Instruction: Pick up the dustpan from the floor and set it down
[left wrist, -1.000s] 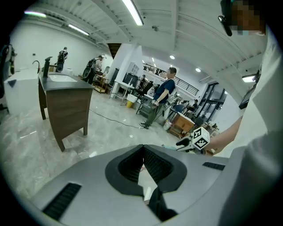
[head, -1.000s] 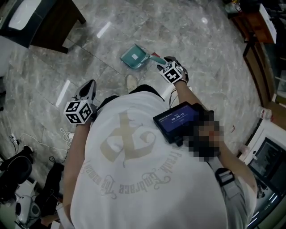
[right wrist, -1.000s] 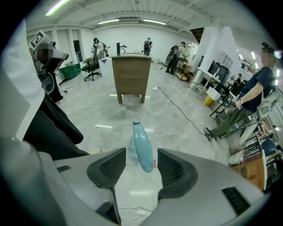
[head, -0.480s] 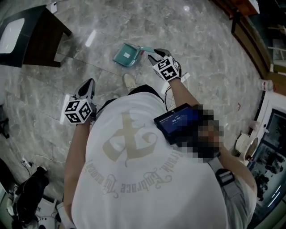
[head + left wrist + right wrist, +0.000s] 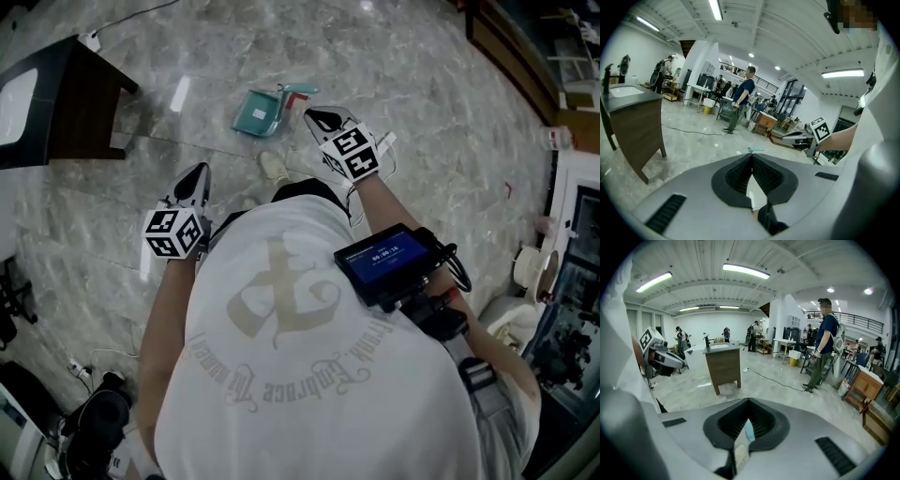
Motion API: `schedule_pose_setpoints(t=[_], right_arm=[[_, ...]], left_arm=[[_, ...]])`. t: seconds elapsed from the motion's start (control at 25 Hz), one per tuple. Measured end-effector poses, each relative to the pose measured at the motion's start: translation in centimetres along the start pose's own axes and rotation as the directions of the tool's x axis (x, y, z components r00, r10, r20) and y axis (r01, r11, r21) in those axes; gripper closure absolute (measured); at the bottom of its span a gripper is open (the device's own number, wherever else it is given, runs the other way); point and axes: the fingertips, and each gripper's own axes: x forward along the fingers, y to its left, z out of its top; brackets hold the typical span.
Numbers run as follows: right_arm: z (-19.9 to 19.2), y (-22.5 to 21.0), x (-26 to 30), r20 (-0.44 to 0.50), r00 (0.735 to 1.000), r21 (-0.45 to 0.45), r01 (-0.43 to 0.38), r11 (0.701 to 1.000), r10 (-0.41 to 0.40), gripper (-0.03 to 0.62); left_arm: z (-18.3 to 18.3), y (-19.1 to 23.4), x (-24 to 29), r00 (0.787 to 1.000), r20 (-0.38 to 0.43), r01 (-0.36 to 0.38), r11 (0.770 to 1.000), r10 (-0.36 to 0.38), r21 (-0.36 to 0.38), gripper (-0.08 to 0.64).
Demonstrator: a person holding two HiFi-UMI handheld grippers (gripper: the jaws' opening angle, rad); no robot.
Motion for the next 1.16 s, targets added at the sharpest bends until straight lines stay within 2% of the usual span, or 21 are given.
schedule_pose_setpoints(t=[0.12,0.36,0.68,1.16], right_arm=[[0.3,2.7,-2.4,0.065,0.998,0.075,-0.020,0.997,0.015,0.575],[-0.7,8.6,-7.8,0.182,0.983,0.154,-0.052,0.987,0.024,0.575],[-3.3,9.3,-10.0,0.189,0.982,0.217,-0.020,0.976,-0.022,0.575],[-5.3,10.3,-11.6,0.192,0.981,0.223,-0.009,0.975,-0.035,0.575]], left_arm=[[-0.9,-1.6,-0.7,0.999,-0.007,0.042,0.999,-0.041,0.034,0.548],[-3.7,-5.3,-1.9,0.993,-0.005,0.114,0.989,-0.114,0.096,0.548],[-4.2,-7.9,-0.3,0.980,-0.033,0.200,0.969,-0.197,0.147,0.548],[-5.8,-9.6,-1.0,0.974,-0.055,0.224,0.958,-0.218,0.177,0.548]])
